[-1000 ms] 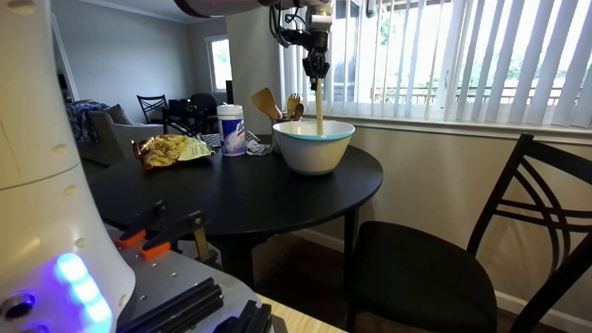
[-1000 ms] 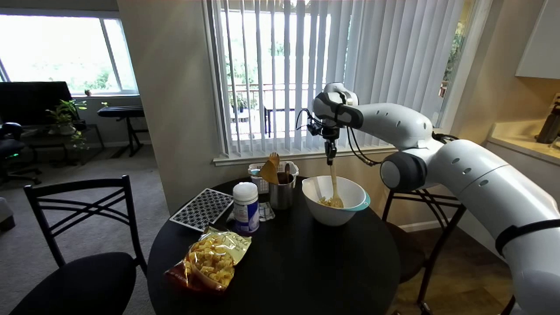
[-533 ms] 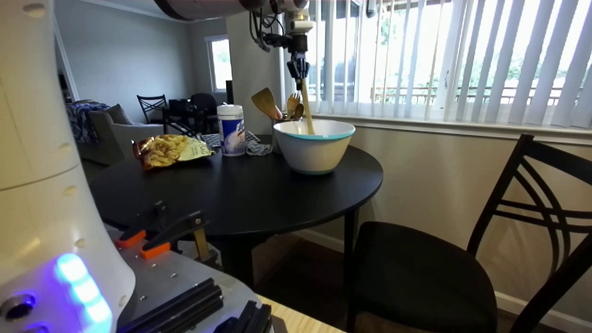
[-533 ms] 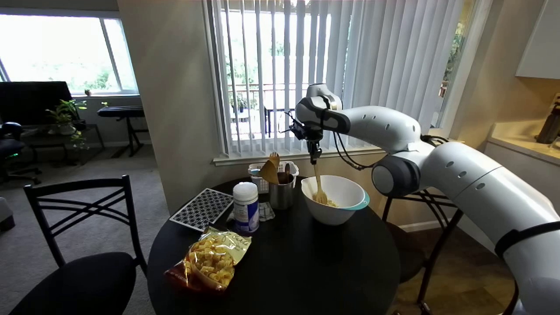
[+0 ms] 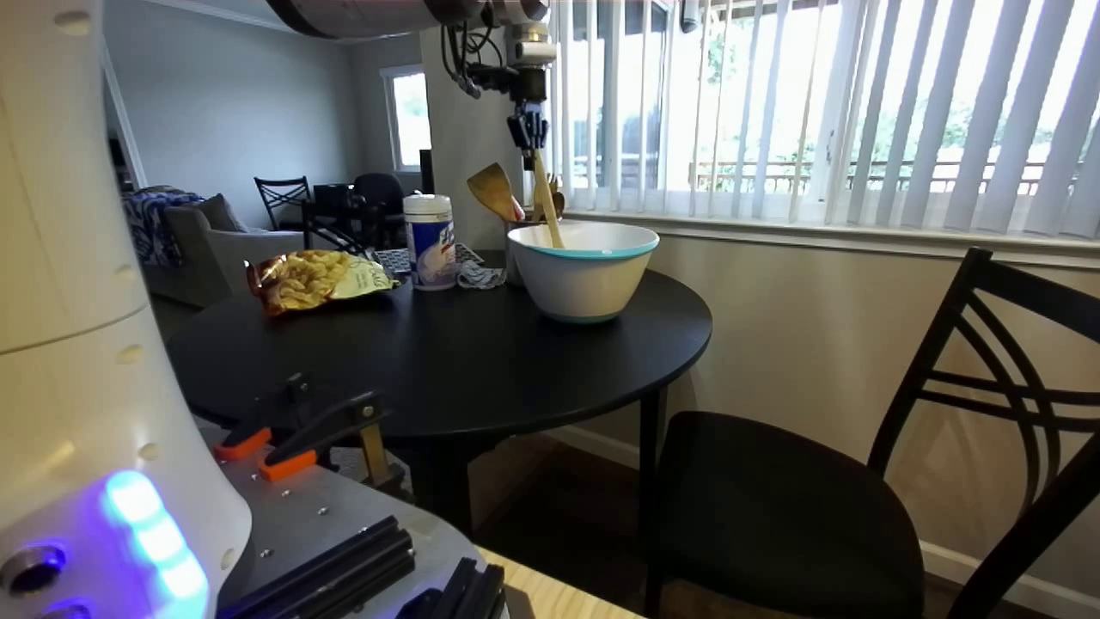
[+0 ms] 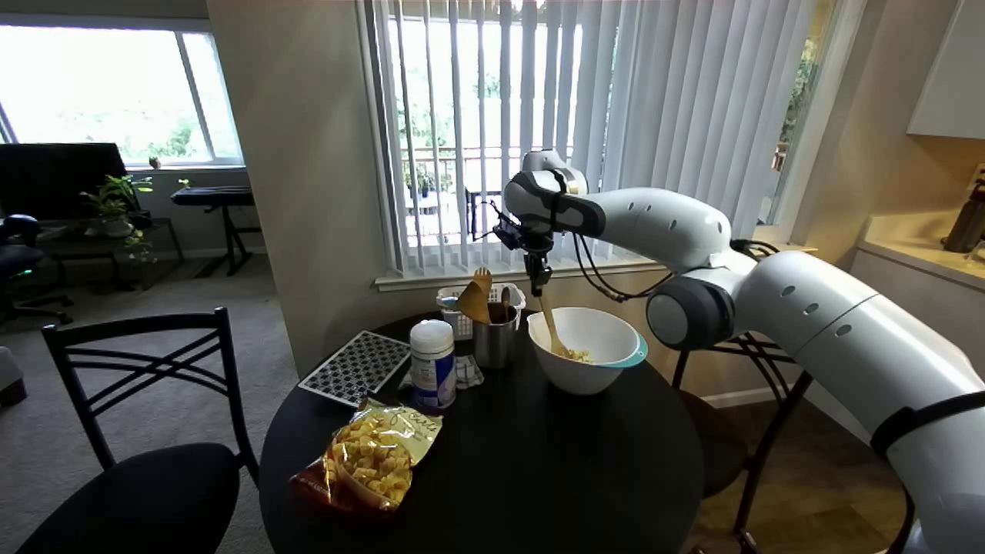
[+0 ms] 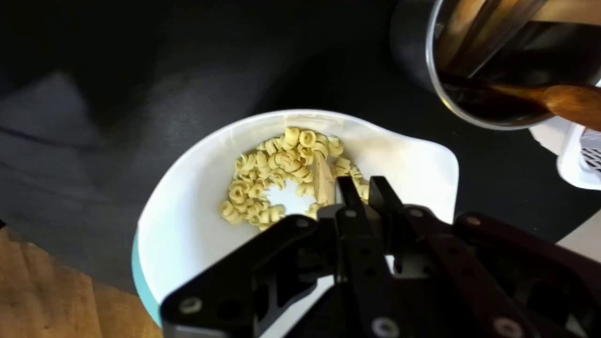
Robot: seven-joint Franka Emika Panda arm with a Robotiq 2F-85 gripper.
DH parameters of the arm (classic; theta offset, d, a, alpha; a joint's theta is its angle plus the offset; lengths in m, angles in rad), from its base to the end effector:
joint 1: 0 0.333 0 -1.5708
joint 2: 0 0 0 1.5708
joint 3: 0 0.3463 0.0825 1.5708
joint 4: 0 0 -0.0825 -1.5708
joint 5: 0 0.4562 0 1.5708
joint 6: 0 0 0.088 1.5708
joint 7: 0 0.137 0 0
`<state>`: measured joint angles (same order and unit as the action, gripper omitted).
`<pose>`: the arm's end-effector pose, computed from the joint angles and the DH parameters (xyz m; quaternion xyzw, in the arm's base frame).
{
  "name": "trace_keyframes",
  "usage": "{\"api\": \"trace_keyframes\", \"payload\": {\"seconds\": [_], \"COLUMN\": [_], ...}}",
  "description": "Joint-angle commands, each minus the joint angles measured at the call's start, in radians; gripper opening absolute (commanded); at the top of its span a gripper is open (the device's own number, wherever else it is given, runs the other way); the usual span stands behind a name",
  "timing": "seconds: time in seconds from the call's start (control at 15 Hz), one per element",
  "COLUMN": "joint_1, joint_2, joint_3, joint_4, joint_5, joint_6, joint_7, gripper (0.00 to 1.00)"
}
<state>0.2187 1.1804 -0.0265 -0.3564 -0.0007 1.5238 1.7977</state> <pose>0.8716 0.1848 0.3484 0.7005 -0.7135 0.0072 0.0122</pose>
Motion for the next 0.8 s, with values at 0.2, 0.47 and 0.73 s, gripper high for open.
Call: {"api": "trace_keyframes", "payload": {"seconds": [0.2,0.47,0.73], "joint_1": [-0.036,-0.076,-0.131], "joint_2": [-0.029,-0.025,-0.022], "joint_3": [0.043,0.053,0.055], "joint_4": [-0.031,-0.02,-0.017], "joint_5": [0.082,0.099,0.106], "joint_6": [-0.156,-0.107,-0.044], "joint_7": [0.23,0.27,0.26], "gripper": [0.03,0.03,0.03]}}
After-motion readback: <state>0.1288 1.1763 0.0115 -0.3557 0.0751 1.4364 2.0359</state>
